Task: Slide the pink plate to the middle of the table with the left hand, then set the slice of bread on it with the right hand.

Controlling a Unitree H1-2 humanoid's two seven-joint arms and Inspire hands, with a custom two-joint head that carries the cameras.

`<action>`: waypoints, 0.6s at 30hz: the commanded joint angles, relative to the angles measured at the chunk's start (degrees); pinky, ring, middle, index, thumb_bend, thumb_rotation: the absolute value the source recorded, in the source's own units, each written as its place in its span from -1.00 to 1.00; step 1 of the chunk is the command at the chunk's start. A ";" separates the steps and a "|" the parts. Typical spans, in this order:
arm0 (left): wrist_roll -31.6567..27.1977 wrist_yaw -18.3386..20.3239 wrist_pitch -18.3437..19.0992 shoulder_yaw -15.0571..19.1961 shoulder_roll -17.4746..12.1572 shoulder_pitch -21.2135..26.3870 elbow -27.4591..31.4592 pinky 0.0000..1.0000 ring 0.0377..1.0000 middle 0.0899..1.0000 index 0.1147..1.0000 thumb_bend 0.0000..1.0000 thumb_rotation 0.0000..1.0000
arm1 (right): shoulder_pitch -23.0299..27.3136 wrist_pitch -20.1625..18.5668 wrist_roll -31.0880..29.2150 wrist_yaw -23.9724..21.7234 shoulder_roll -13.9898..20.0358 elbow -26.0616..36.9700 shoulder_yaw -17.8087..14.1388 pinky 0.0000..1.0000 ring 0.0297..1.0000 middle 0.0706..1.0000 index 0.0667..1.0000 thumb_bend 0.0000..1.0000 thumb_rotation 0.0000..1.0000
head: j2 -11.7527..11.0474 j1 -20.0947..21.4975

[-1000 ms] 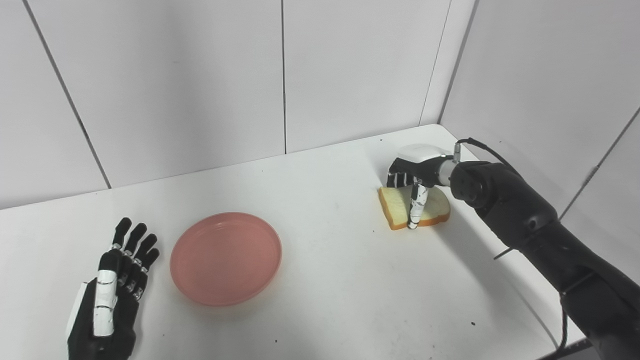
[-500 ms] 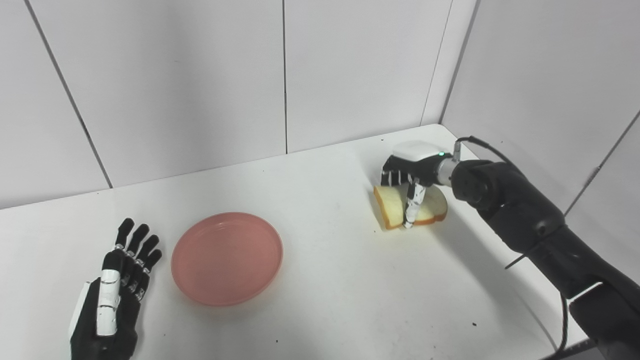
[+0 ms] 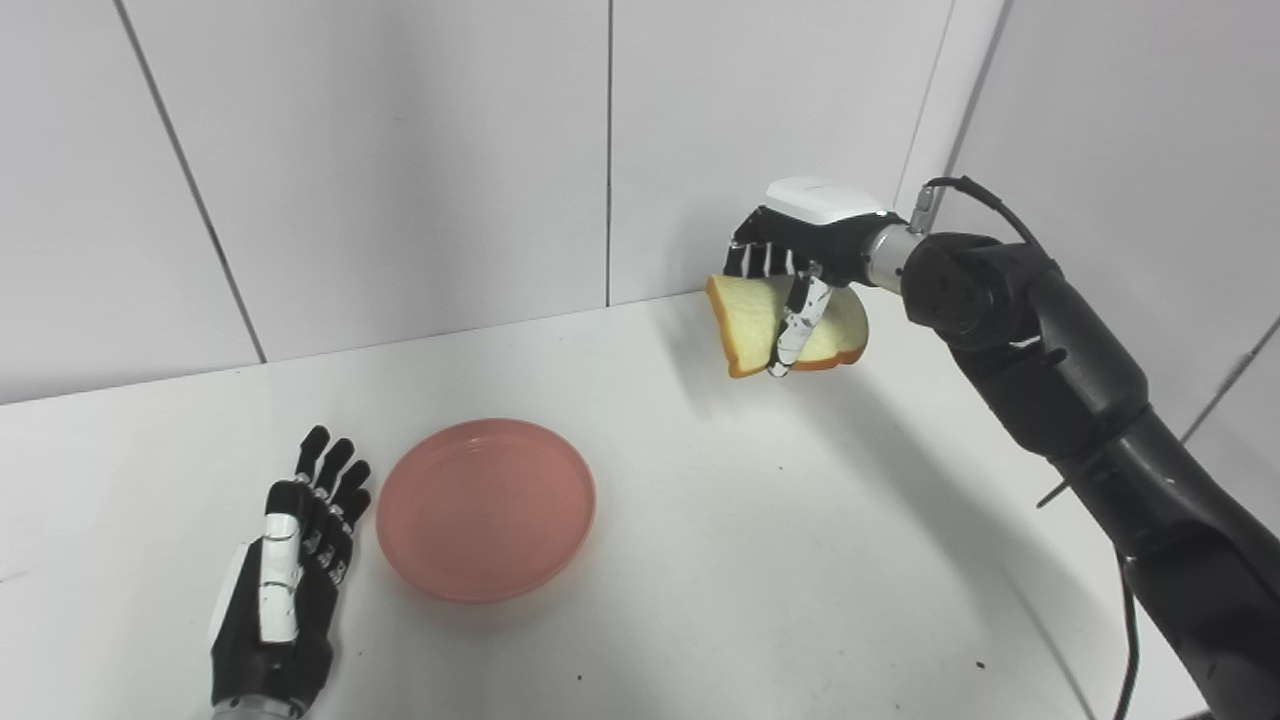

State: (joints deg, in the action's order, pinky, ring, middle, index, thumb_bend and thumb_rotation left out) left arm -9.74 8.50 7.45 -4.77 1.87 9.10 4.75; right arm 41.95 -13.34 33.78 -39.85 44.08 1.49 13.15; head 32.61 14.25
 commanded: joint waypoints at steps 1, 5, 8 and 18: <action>0.92 -0.61 -1.25 -0.44 1.13 1.44 0.50 0.98 0.95 0.97 0.96 0.40 0.95 | 4.11 0.03 -0.14 0.52 -0.72 1.79 -0.27 -0.20 -0.24 -0.09 -0.01 0.03 -1.00 | 0.04 -1.09; 2.27 -1.42 -1.50 -0.81 2.01 1.64 -0.47 0.96 0.93 0.98 0.97 0.39 0.94 | 5.65 -0.65 0.44 0.89 -6.04 1.82 1.79 -0.12 -0.20 -0.06 -0.07 0.04 -1.00 | 0.25 -3.82; 3.86 -2.82 -1.43 -1.13 3.23 1.57 -0.49 0.96 0.92 0.97 0.97 0.40 0.93 | 6.39 0.46 -0.30 1.97 -9.79 0.74 2.57 -0.17 -0.22 -0.07 -0.03 0.03 -1.00 | 0.58 -6.26; 5.18 -5.07 0.47 -1.51 6.32 1.86 0.08 1.00 0.95 0.98 1.00 0.39 0.94 | 8.21 3.62 -1.22 4.97 -18.66 -2.88 5.14 -0.16 -0.20 -0.08 -0.05 0.04 -1.00 | 1.43 -10.97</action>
State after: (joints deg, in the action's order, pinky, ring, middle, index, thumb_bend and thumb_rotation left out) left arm -4.65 3.41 8.15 -5.76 7.38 9.12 3.01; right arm 46.78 -11.70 32.54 -36.78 25.64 -2.27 18.53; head 34.10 3.35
